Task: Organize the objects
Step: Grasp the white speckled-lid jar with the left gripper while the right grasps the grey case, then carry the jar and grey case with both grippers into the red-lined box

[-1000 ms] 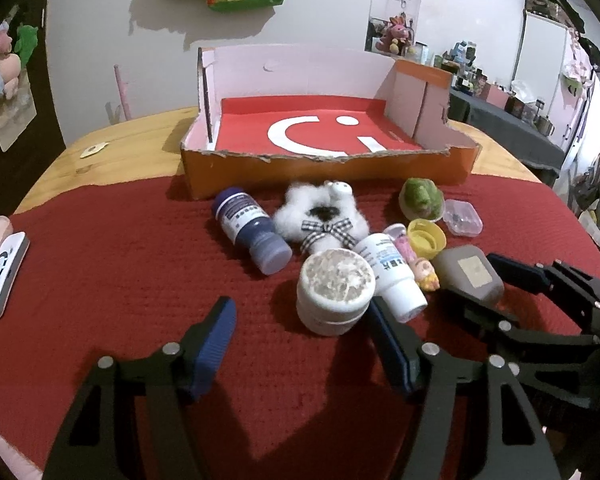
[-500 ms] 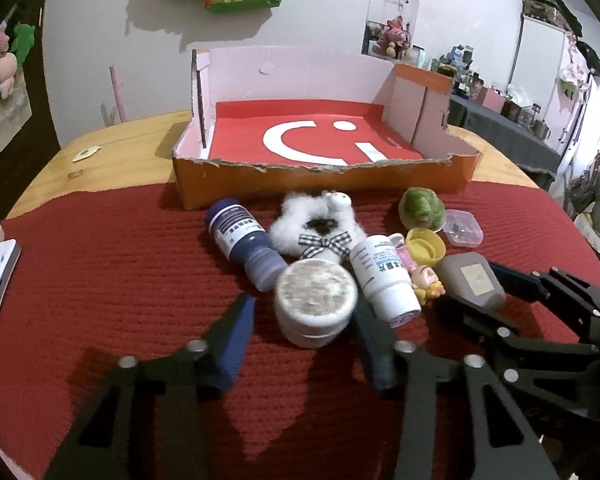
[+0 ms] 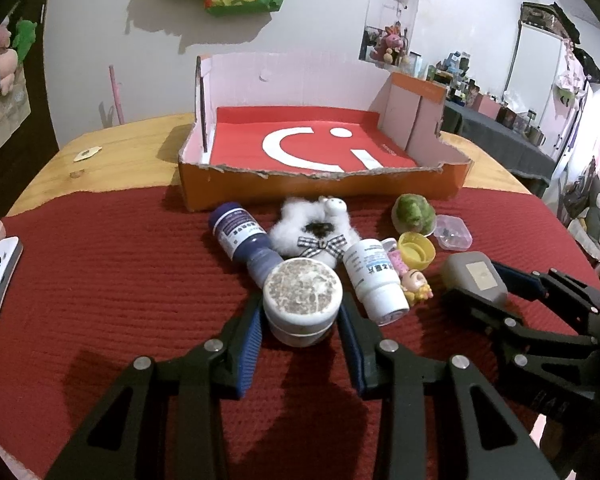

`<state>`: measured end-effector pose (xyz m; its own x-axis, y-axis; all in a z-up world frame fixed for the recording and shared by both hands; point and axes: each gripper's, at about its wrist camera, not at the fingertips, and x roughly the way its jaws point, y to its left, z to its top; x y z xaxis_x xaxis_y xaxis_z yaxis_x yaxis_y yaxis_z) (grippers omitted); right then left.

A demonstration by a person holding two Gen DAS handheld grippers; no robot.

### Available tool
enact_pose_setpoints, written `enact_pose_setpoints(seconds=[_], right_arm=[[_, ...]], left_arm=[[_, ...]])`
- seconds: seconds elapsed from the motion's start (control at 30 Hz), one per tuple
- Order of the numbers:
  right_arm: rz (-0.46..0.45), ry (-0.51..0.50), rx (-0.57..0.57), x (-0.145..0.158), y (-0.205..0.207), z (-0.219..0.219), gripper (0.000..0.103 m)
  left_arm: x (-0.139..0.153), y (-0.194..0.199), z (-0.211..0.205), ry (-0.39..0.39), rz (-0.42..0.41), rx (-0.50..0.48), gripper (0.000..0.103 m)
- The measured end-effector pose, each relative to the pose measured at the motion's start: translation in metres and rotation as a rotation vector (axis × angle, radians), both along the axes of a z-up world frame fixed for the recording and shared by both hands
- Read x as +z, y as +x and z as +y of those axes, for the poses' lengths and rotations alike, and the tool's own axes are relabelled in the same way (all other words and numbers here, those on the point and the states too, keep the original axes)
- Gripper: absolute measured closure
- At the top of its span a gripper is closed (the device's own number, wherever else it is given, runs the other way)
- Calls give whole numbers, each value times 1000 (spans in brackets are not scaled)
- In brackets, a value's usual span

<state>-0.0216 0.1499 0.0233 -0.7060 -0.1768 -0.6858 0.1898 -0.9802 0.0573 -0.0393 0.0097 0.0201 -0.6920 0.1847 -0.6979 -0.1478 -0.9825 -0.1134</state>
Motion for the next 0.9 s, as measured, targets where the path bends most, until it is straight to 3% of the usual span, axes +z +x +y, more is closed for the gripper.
enact_pose_setpoints(seconds=[0.9], right_arm=[[46, -45, 31, 37, -16, -1, 48]], left_arm=[[32, -9, 2, -11, 70, -7, 65]])
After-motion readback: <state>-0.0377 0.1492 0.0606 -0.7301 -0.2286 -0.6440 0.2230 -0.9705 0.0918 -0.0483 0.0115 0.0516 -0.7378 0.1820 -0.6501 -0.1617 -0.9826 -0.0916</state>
